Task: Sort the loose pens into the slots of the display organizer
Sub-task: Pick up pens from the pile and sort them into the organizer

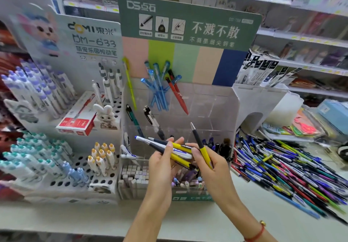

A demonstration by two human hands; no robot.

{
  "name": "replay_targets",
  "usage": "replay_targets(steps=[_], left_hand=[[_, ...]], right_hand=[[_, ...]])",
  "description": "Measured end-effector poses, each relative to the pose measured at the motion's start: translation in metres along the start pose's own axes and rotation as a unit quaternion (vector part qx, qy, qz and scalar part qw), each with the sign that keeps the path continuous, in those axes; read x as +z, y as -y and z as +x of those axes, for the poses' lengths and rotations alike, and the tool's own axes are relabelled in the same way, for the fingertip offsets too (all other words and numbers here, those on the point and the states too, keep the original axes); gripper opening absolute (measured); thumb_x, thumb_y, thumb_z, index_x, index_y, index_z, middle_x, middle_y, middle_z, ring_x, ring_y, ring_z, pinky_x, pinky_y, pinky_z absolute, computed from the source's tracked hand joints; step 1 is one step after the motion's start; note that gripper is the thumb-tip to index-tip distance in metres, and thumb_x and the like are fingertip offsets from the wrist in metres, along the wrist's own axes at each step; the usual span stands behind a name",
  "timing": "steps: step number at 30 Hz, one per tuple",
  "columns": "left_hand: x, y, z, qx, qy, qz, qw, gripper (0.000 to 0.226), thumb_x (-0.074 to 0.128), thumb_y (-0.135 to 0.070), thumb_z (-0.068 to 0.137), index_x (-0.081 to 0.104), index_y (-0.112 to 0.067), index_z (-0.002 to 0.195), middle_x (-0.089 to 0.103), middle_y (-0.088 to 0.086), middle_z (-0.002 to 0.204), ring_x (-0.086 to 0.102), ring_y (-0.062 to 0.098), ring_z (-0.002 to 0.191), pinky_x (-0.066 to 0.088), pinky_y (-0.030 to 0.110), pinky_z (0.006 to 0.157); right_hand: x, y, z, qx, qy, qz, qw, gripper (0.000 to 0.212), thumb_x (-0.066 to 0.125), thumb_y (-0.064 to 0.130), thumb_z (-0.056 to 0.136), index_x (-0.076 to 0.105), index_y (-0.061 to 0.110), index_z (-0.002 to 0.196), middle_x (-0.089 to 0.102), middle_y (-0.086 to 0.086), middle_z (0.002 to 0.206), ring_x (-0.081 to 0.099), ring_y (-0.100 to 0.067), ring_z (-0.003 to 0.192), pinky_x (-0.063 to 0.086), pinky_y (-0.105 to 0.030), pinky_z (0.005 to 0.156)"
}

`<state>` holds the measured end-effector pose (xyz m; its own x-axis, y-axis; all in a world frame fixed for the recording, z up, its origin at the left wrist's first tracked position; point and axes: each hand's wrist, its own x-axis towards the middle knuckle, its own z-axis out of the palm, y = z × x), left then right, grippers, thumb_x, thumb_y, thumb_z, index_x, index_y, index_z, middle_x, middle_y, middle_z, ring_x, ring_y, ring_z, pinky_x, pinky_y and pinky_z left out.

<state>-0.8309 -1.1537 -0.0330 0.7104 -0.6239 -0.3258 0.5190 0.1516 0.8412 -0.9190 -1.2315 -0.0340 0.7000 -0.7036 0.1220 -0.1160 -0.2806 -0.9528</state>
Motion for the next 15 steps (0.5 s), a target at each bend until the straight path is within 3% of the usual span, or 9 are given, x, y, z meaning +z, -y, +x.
replay_targets(steps=[1, 3, 5, 7, 9, 15], left_hand=[[0.002, 0.000, 0.000, 0.003, -0.004, -0.017, 1.000, 0.025, 0.044, -0.026, 0.101, 0.060, -0.020, 0.120, 0.073, -0.003, 0.108, 0.067, 0.016, 0.076, 0.053, 0.024, 0.049], [0.008, -0.003, 0.001, 0.014, -0.019, -0.050, 0.998, 0.028, 0.043, -0.023, 0.102, 0.055, -0.016, 0.126, 0.071, 0.000, 0.112, 0.068, 0.021, 0.094, 0.056, 0.039, 0.070], [0.011, -0.005, 0.005, 0.029, -0.041, -0.107, 0.993, 0.025, 0.041, -0.018, 0.102, 0.052, -0.011, 0.123, 0.072, 0.001, 0.109, 0.070, 0.019, 0.097, 0.057, 0.039, 0.081], [0.013, -0.004, 0.009, 0.026, -0.038, -0.140, 0.989, 0.021, 0.039, -0.016, 0.103, 0.051, -0.010, 0.119, 0.072, 0.002, 0.109, 0.070, 0.020, 0.099, 0.059, 0.038, 0.080], [0.015, -0.001, 0.012, 0.009, -0.033, -0.158, 0.987, 0.025, 0.038, -0.017, 0.103, 0.049, -0.008, 0.124, 0.070, 0.007, 0.116, 0.066, 0.029, 0.107, 0.058, 0.040, 0.082], [0.029, 0.006, 0.009, 0.010, -0.044, -0.217, 0.975, 0.028, 0.034, -0.014, 0.104, 0.049, -0.002, 0.123, 0.069, 0.010, 0.116, 0.066, 0.026, 0.107, 0.056, 0.040, 0.087]], right_hand=[[0.003, 0.001, 0.000, -0.006, -0.020, 0.011, 1.000, 0.024, 0.049, 0.039, 0.089, 0.069, 0.028, 0.097, 0.068, 0.012, 0.074, 0.064, -0.004, 0.071, 0.053, -0.021, 0.064], [0.004, 0.004, 0.001, -0.014, -0.054, 0.046, 0.997, 0.025, 0.050, 0.037, 0.089, 0.071, 0.025, 0.093, 0.071, 0.006, 0.079, 0.068, -0.008, 0.077, 0.056, -0.024, 0.069], [0.002, 0.007, 0.005, -0.021, -0.064, 0.059, 0.996, 0.019, 0.056, 0.037, 0.086, 0.070, 0.025, 0.090, 0.072, 0.002, 0.080, 0.069, -0.011, 0.079, 0.056, -0.025, 0.073], [-0.001, 0.010, 0.008, -0.019, -0.044, 0.044, 0.998, 0.017, 0.068, 0.036, 0.080, 0.066, 0.026, 0.093, 0.071, 0.004, 0.083, 0.069, -0.011, 0.081, 0.056, -0.024, 0.071], [-0.002, 0.011, 0.010, -0.009, -0.032, 0.045, 0.998, 0.030, 0.077, 0.033, 0.072, 0.063, 0.027, 0.099, 0.072, 0.006, 0.087, 0.069, -0.010, 0.078, 0.056, -0.023, 0.067], [0.000, 0.005, 0.016, 0.025, -0.059, 0.076, 0.995, 0.033, 0.077, 0.027, 0.075, 0.061, 0.026, 0.104, 0.072, 0.008, 0.089, 0.069, -0.007, 0.085, 0.056, -0.019, 0.071]])
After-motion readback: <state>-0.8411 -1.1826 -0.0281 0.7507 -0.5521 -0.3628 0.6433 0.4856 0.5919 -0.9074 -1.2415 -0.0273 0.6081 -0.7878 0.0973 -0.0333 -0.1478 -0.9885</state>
